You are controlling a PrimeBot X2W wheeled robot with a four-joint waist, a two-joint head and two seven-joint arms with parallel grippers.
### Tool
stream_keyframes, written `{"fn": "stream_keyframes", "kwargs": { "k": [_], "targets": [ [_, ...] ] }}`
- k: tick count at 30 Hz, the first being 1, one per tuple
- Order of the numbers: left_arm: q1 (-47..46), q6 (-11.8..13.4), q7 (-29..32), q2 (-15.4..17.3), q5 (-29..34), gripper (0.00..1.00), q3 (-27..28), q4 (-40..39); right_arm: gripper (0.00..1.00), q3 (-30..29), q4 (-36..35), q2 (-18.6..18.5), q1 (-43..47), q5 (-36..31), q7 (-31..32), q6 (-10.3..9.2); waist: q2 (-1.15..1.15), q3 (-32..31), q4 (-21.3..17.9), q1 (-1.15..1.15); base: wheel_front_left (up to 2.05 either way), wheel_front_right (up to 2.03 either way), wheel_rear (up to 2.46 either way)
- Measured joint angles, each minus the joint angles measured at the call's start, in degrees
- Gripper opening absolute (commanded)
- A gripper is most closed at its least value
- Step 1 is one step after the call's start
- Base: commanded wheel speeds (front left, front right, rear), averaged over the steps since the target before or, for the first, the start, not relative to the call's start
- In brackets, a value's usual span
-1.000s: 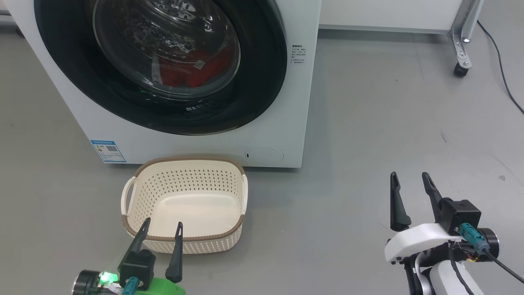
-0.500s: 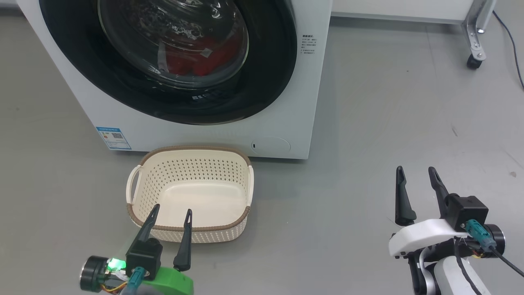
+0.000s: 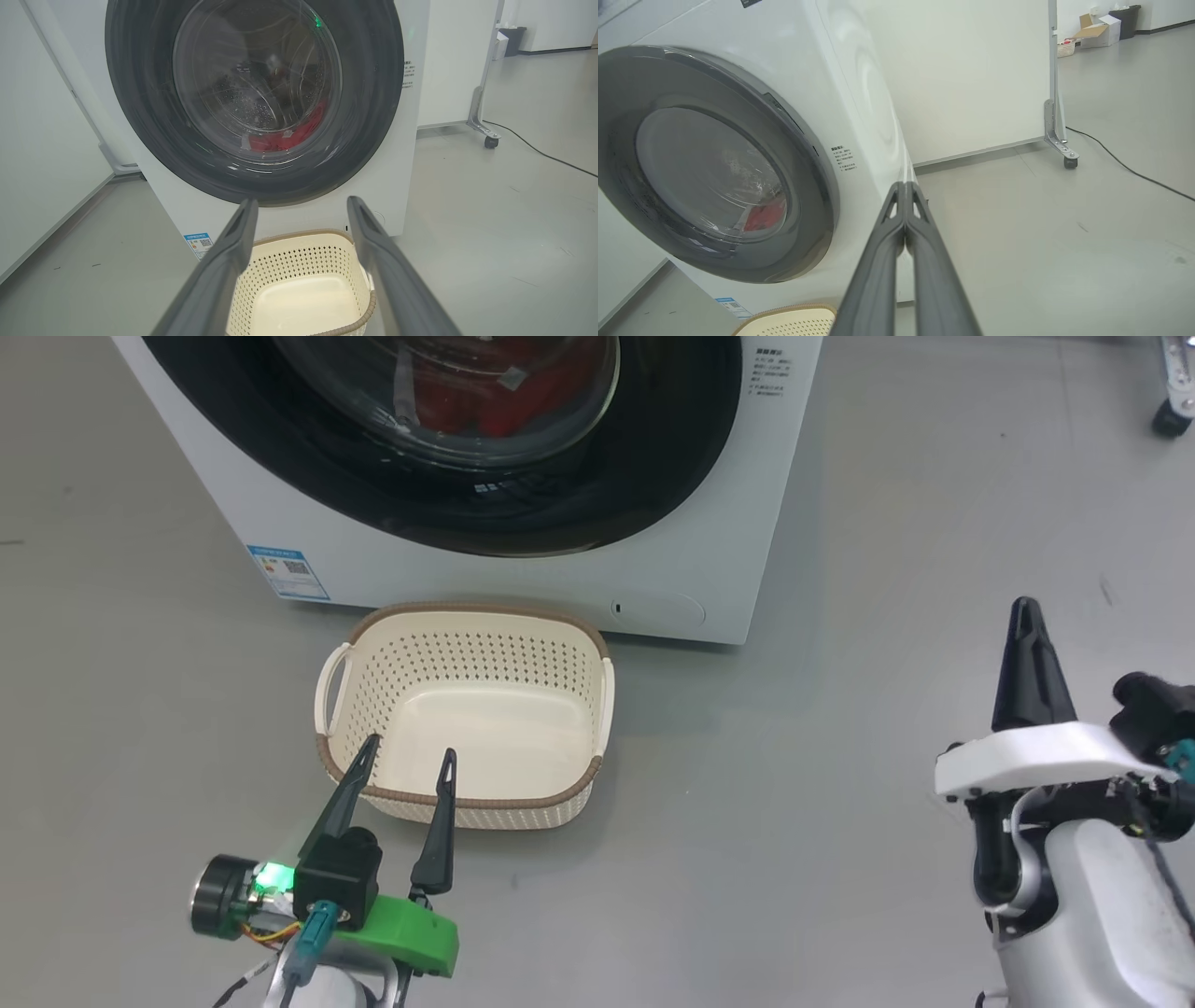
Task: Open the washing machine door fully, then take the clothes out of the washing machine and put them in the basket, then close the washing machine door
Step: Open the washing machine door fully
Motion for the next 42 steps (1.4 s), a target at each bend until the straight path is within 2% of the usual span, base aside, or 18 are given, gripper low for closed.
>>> {"fn": "stream_keyframes", "kwargs": {
  "k": [12, 16, 21, 34, 42],
  "targets": [
    [-3.5, 0.0, 0.0, 0.0, -2.0, 1.0, -3.7, -1.9, 0.0, -8.8, 0.2, 0.4, -10.7, 18.4, 7.3, 0.97, 0.0, 5.8, 4.5, 0.0, 0.0, 0.0, 0.0],
    [-4.3, 0.0, 0.0, 0.0, -2.5, 1.0, -5.0, -2.2, 0.0, -12.0, 1.2, 0.4, -14.8, 24.2, 10.5, -0.07, 0.0, 7.7, 6.0, 0.0, 0.0, 0.0, 0.0],
    [-5.7, 0.0, 0.0, -0.1, -3.5, 1.0, -6.7, -2.8, 0.0, -13.6, 1.8, 0.2, -20.5, 25.1, 13.2, -1.57, 0.0, 10.0, 8.0, 0.0, 0.0, 0.0, 0.0],
    [-8.0, 0.7, 0.0, -0.1, -5.1, 1.0, -9.3, -3.8, 0.0, -14.6, 4.7, -1.7, -35.2, 27.2, 19.7, -3.04, 0.0, 15.3, 12.2, 0.01, 0.0, 0.0, 0.0],
    [-10.1, 1.1, 0.0, -0.1, -6.1, 1.0, -10.6, -4.0, 0.0, -16.8, 9.7, -2.3, -43.7, 30.3, 23.8, -3.19, 0.0, 18.3, 14.7, 0.0, 0.0, 0.0, 0.0]
  ]
}}
